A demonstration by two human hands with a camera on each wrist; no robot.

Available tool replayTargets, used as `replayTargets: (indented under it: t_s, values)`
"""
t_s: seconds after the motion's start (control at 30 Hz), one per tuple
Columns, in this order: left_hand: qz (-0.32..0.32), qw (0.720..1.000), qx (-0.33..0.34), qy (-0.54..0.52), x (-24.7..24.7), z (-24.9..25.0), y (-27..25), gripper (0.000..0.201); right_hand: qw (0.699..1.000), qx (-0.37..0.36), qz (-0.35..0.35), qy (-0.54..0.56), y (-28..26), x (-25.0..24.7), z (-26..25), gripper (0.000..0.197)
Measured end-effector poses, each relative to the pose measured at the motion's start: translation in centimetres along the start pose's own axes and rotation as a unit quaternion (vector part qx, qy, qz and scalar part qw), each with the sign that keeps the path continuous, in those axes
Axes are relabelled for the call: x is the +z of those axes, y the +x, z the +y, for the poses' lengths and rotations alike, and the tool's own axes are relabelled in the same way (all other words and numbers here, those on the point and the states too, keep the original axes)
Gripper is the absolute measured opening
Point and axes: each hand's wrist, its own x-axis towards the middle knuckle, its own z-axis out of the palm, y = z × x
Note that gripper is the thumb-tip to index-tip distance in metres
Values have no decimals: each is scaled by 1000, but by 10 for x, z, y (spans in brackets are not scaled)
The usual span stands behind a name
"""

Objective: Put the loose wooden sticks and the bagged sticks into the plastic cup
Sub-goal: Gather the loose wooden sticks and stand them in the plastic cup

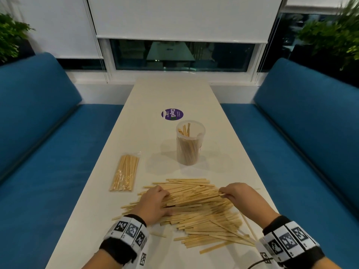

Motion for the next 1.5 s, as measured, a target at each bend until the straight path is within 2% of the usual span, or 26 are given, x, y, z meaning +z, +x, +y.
replayTargets:
  t_s: [0.2,0.33,0.43,0.57,0.67,0.73,0.87,1.03,1.13,1.23,1.37,1.43,1.5]
  values:
    - [22,999,19,-25,4,-2,0,36,999,8,42,33,-13,-10,5,26]
    - [26,998,30,-40,3,-2,-2,33,995,8,71,72,-21,-19,4,22]
    - [21,999,14,-47,2,1,-4,32,983,10,134,123,-24,-24,2,19]
    - [12,996,-26,-86,-6,5,-6,37,952,34,225,206,-22,-31,-2,16]
    - [54,993,-9,-104,-14,9,-5,25,917,51,286,273,-18,-37,-6,13]
    - [85,988,2,-126,-20,11,-5,15,897,60,304,314,-13,-40,-9,11]
    - [134,971,29,-197,-34,19,-5,12,861,68,314,395,-3,-43,-19,14]
    - [152,931,20,-332,-53,31,-4,15,814,72,295,495,9,-41,-35,15]
    - [168,883,6,-438,-61,40,-1,13,797,70,273,534,14,-41,-46,18]
    - [173,828,-3,-534,-68,50,3,15,791,61,257,552,16,-40,-58,17]
    - [168,757,17,-631,-74,62,6,15,787,68,229,568,19,-33,-73,13]
    - [155,733,33,-662,-74,68,6,16,790,72,218,568,20,-28,-80,13]
    - [136,727,46,-671,-73,73,4,32,794,73,206,567,21,-22,-88,17]
